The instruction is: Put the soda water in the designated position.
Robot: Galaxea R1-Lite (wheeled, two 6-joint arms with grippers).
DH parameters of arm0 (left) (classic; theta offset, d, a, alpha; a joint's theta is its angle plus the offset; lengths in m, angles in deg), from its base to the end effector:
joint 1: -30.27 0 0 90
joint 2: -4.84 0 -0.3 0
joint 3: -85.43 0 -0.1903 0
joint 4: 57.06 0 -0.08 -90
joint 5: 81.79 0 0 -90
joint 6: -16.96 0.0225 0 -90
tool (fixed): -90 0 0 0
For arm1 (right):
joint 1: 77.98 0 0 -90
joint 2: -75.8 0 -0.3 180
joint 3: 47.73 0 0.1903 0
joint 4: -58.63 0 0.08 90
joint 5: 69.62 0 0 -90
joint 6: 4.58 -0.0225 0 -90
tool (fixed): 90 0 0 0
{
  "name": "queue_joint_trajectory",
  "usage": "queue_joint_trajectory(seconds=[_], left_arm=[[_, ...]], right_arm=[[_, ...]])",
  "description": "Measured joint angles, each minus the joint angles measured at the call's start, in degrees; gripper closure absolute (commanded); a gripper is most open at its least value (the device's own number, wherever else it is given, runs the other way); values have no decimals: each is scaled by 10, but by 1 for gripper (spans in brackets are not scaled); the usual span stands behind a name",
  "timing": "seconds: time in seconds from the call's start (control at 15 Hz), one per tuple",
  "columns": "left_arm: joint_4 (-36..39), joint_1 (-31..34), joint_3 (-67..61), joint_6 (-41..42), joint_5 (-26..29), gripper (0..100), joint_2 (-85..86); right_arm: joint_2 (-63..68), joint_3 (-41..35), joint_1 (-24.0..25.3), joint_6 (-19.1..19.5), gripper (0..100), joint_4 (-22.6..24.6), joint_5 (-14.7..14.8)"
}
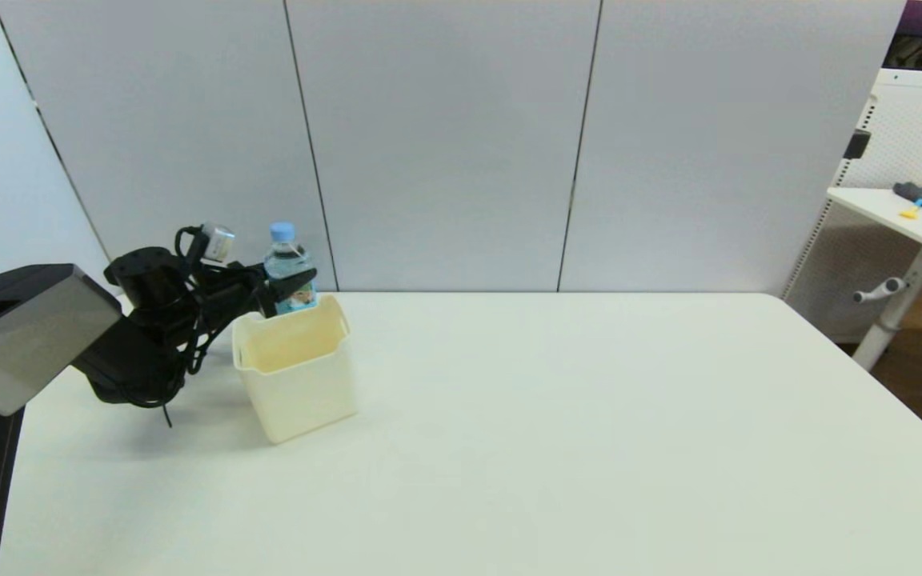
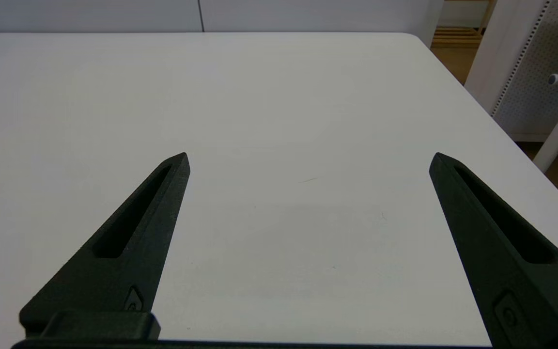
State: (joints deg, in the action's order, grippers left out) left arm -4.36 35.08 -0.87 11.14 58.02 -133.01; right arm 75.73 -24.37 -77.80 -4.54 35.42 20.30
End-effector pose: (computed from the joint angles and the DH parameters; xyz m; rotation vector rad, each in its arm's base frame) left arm 0.4523 0.0208 0.0828 -0.0259 -0.0961 -0.7897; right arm -0.0229 0.0000 0.0757 -0.0007 -0.0038 0.0045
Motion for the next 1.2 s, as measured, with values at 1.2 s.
queue_joint_trajectory(seconds=[1.2], left_arm=[[-31,139,-182,-43,-2,0,305]], right_arm=[[0,0,0,0,0,0,0]])
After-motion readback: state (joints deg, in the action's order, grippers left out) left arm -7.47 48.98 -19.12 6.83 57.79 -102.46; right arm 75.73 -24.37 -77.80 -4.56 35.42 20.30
